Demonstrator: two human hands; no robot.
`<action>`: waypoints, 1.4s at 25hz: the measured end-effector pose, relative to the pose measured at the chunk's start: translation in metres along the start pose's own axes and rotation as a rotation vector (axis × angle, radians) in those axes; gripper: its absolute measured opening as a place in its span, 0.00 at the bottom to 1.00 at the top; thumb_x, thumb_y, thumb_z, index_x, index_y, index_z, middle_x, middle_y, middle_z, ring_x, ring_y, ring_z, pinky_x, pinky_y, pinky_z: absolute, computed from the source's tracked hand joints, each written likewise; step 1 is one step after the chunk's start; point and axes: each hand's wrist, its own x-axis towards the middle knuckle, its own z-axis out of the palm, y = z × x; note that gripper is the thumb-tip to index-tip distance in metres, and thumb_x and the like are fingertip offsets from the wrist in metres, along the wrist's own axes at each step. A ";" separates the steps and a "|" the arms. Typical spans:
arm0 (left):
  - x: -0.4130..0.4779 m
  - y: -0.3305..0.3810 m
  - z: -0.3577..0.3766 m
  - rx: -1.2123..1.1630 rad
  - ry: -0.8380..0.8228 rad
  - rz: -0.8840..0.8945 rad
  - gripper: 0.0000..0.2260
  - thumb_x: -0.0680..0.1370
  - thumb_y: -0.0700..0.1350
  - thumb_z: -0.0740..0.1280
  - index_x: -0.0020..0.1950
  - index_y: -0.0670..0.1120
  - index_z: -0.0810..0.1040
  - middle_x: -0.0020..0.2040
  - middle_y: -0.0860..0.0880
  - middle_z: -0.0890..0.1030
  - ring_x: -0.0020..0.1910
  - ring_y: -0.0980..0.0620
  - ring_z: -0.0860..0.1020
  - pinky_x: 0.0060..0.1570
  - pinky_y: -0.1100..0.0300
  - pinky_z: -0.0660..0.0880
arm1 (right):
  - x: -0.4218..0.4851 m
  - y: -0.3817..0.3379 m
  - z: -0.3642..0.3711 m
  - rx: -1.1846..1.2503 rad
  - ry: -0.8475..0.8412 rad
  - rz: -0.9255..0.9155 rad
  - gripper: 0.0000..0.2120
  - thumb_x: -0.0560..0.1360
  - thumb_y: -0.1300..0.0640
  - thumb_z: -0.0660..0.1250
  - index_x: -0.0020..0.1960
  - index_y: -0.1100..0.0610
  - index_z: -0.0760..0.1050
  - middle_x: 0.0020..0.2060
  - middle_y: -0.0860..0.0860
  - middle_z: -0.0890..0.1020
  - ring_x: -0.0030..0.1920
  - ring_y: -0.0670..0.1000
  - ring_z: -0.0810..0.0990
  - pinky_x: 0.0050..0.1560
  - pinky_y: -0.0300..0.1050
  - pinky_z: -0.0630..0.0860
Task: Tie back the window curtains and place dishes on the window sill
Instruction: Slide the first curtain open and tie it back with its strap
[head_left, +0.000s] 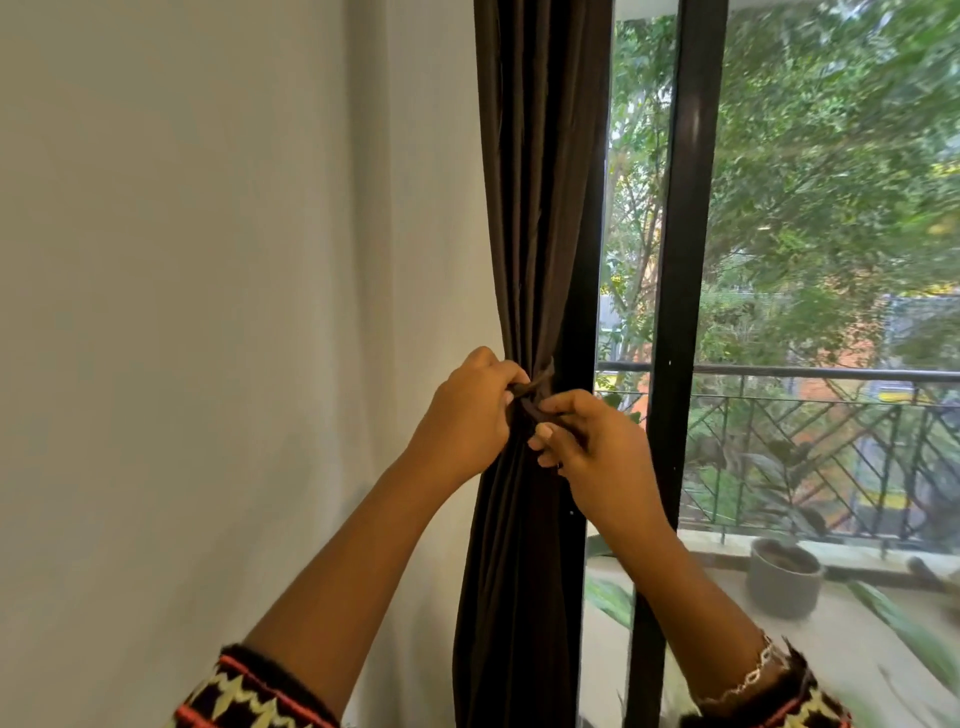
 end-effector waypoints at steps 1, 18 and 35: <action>-0.001 -0.003 0.002 -0.013 0.017 0.000 0.11 0.79 0.37 0.59 0.58 0.43 0.76 0.54 0.45 0.74 0.48 0.51 0.74 0.48 0.65 0.70 | 0.000 0.000 -0.002 -0.136 0.056 -0.081 0.07 0.75 0.64 0.64 0.52 0.58 0.78 0.37 0.50 0.82 0.36 0.47 0.80 0.38 0.36 0.76; 0.000 -0.018 0.006 -0.088 0.081 0.002 0.10 0.79 0.39 0.59 0.58 0.41 0.75 0.53 0.46 0.74 0.44 0.57 0.70 0.41 0.74 0.66 | 0.060 0.016 0.019 -0.376 0.375 -0.767 0.07 0.68 0.70 0.68 0.45 0.66 0.81 0.42 0.59 0.81 0.45 0.56 0.76 0.44 0.40 0.72; -0.010 0.001 0.005 0.002 0.112 0.036 0.10 0.76 0.35 0.62 0.57 0.42 0.71 0.53 0.44 0.75 0.44 0.53 0.72 0.44 0.65 0.69 | 0.045 0.004 0.015 -0.616 0.131 -0.477 0.12 0.67 0.65 0.56 0.39 0.67 0.78 0.45 0.60 0.76 0.48 0.61 0.72 0.45 0.55 0.71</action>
